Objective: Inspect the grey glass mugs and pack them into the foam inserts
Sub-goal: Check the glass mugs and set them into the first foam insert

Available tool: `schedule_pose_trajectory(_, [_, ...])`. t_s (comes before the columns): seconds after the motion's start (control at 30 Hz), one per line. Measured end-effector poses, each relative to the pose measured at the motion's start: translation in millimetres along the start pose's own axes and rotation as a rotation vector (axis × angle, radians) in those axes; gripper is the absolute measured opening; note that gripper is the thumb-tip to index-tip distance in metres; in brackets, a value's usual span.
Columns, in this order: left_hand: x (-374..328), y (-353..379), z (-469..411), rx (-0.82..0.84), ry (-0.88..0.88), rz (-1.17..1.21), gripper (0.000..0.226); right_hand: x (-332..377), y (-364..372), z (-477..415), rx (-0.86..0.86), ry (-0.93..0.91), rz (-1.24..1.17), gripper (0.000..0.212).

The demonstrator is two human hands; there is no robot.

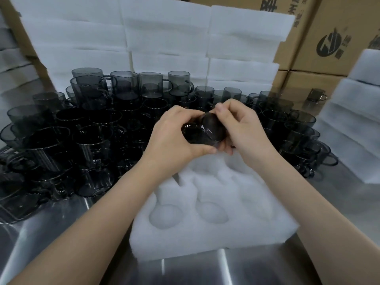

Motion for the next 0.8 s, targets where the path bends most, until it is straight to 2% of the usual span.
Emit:
schedule_pose_trajectory(0.1, [1, -2, 1, -0.134, -0.098, 0.047, 0.061, 2, 1, 2, 0.117, 0.075, -0.104, 0.017])
schedule_pose_trajectory(0.17, [2, -3, 1, -0.183, -0.133, 0.048, 0.061, 2, 2, 4, 0.182, 0.070, -0.067, 0.044])
schedule_pose_trajectory(0.23, [3, -2, 0, -0.167, -0.099, -0.014, 0.058, 1, 3, 5, 0.179, 0.052, -0.048, 0.056])
schedule_pose_trajectory(0.37, [5, 4, 0, 0.022, -0.100, -0.048, 0.089, -1, -2, 0, 0.006, 0.149, -0.096, 0.040])
schedule_pose_trajectory(0.43, [5, 6, 0, 0.066, -0.081, -0.049, 0.095, 0, -2, -1, -0.021, 0.155, -0.043, 0.024])
schedule_pose_trajectory(0.5, [3, 5, 1, 0.006, -0.052, -0.035, 0.083, 1, 1, -1, 0.002, 0.154, -0.018, 0.017])
schedule_pose_trajectory(0.63, [3, 0, 0, -0.155, -0.062, -0.016, 0.043, 2, 10, 4, 0.137, 0.154, 0.037, 0.028])
schedule_pose_trajectory(0.7, [3, 1, 1, -0.143, -0.061, -0.025, 0.045, 2, 12, 7, 0.203, 0.124, 0.042, 0.030])
schedule_pose_trajectory(0.8, [3, 3, 1, -0.113, -0.048, -0.040, 0.057, 1, 11, 10, 0.251, 0.081, 0.046, 0.046])
Point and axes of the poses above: each hand's wrist, its own z-axis away from the middle knuckle, its own y-axis out of the palm, x = y × z, the point moved 1 cm from there along -z, towards the middle knuckle, and after that the axes turned 10 degrees about -x, right-handed, at the moved point
